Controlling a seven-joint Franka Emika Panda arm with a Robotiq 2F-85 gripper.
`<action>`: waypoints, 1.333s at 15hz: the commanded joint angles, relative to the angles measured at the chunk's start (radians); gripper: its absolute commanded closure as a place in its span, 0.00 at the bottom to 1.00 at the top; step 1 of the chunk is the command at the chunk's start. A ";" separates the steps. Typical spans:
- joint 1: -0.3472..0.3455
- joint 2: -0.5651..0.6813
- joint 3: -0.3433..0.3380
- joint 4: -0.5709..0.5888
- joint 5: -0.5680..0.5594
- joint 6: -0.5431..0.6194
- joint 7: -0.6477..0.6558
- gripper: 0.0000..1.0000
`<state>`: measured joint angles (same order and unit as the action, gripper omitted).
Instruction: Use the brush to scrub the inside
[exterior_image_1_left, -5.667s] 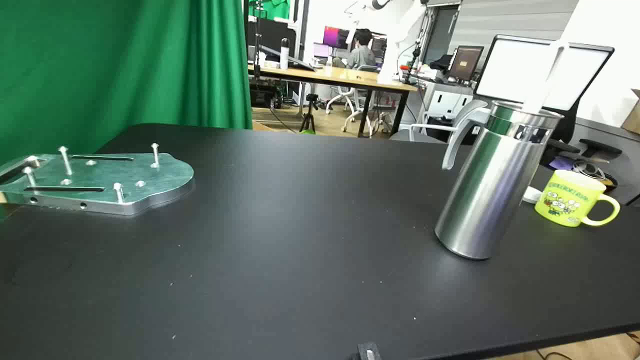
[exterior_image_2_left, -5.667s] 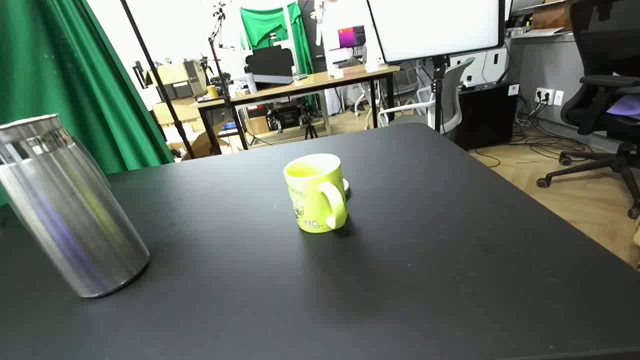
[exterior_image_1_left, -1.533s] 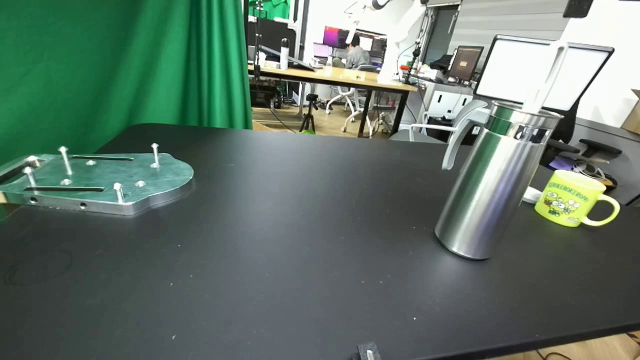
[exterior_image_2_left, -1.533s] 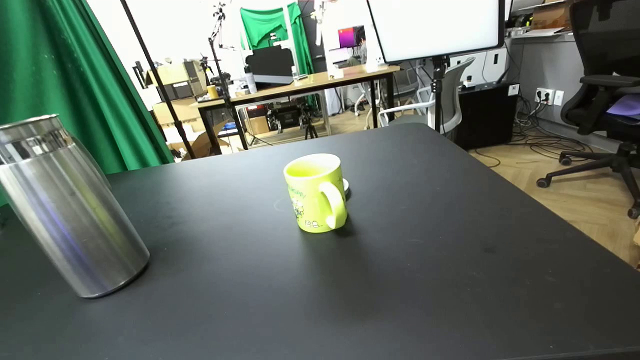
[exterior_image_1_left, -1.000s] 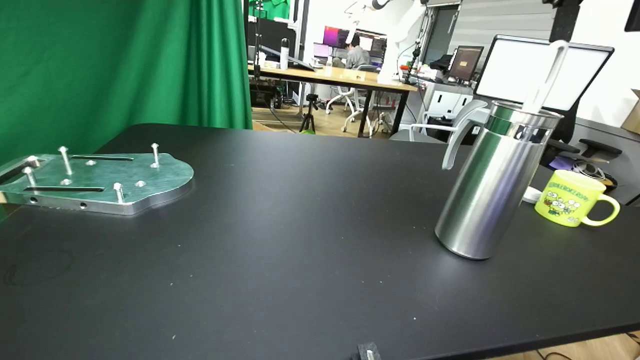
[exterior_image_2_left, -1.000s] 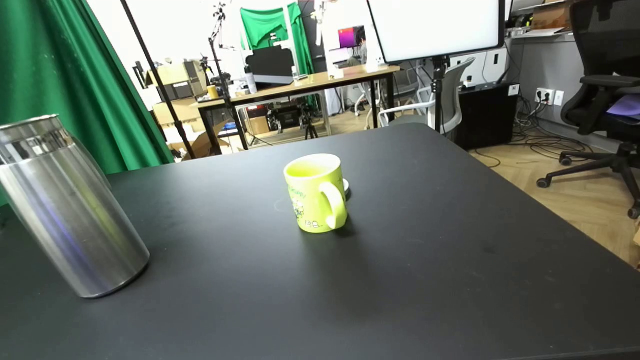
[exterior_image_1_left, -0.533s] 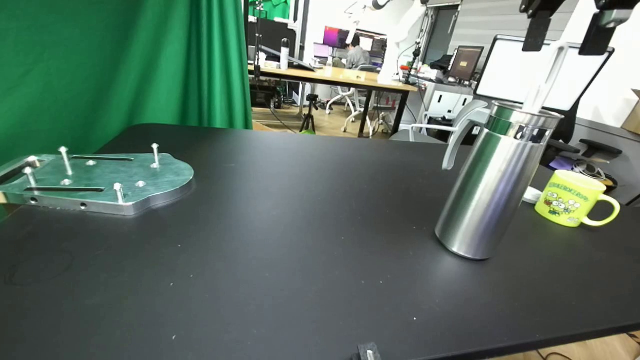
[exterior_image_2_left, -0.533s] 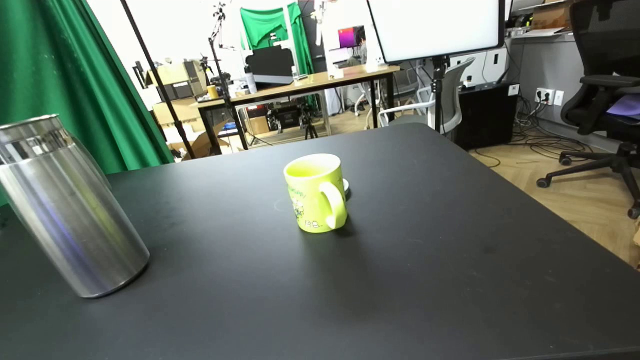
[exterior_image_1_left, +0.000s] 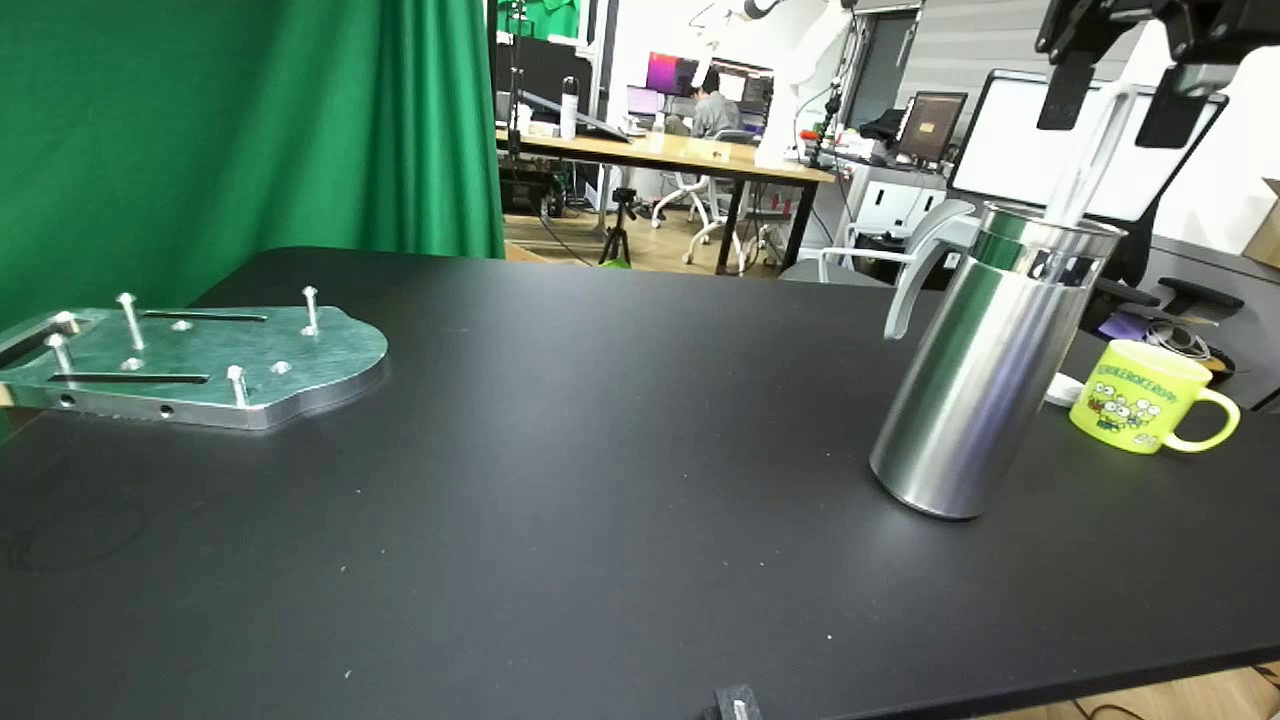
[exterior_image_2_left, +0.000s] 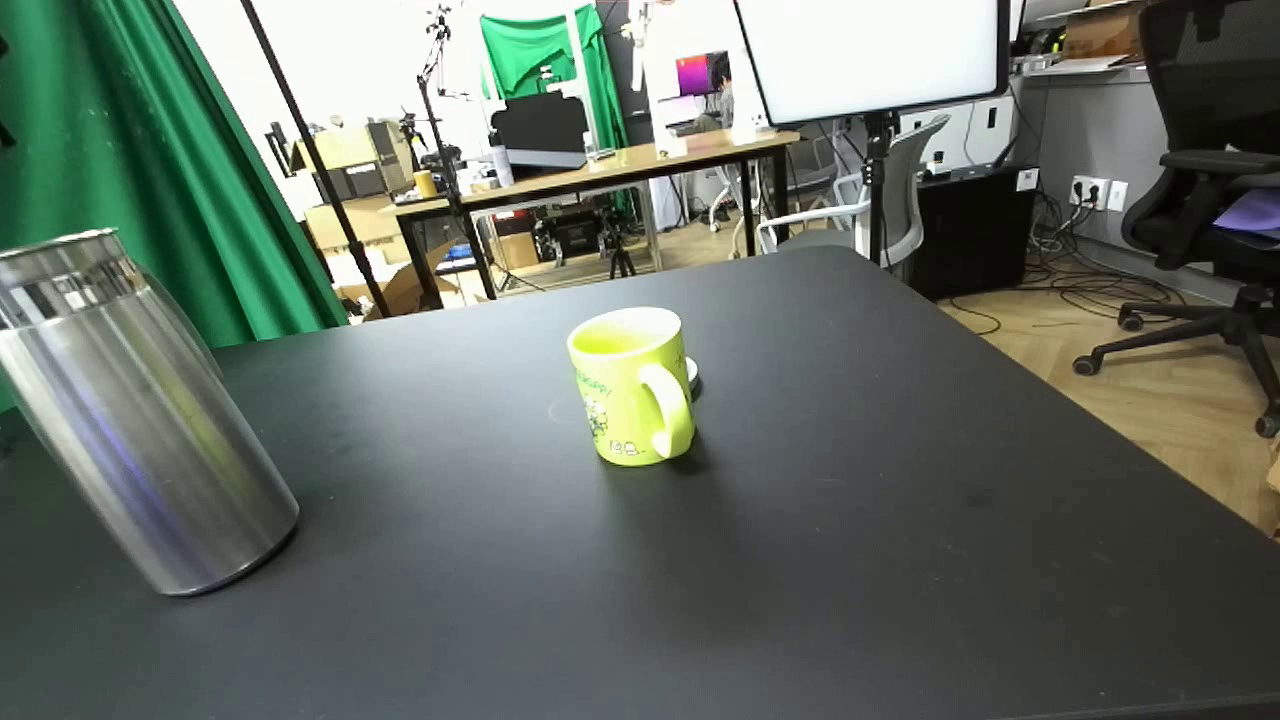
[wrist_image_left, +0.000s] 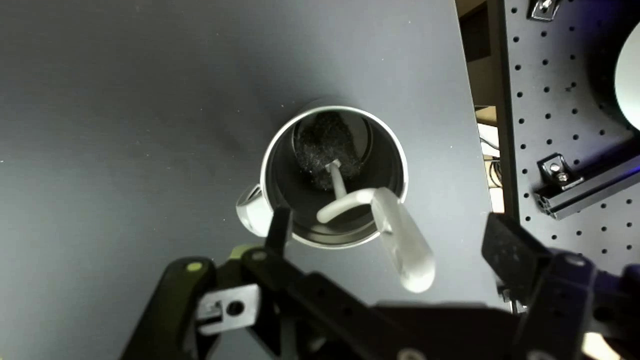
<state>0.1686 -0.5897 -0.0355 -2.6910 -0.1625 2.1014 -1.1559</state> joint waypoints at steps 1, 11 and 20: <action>0.000 -0.013 0.000 -0.022 0.033 0.022 0.053 0.33; -0.031 -0.026 0.004 -0.013 0.039 -0.012 0.157 1.00; -0.043 -0.062 0.004 0.124 0.044 -0.179 0.220 0.96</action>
<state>0.1228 -0.6393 -0.0357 -2.6444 -0.1146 2.0073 -0.9830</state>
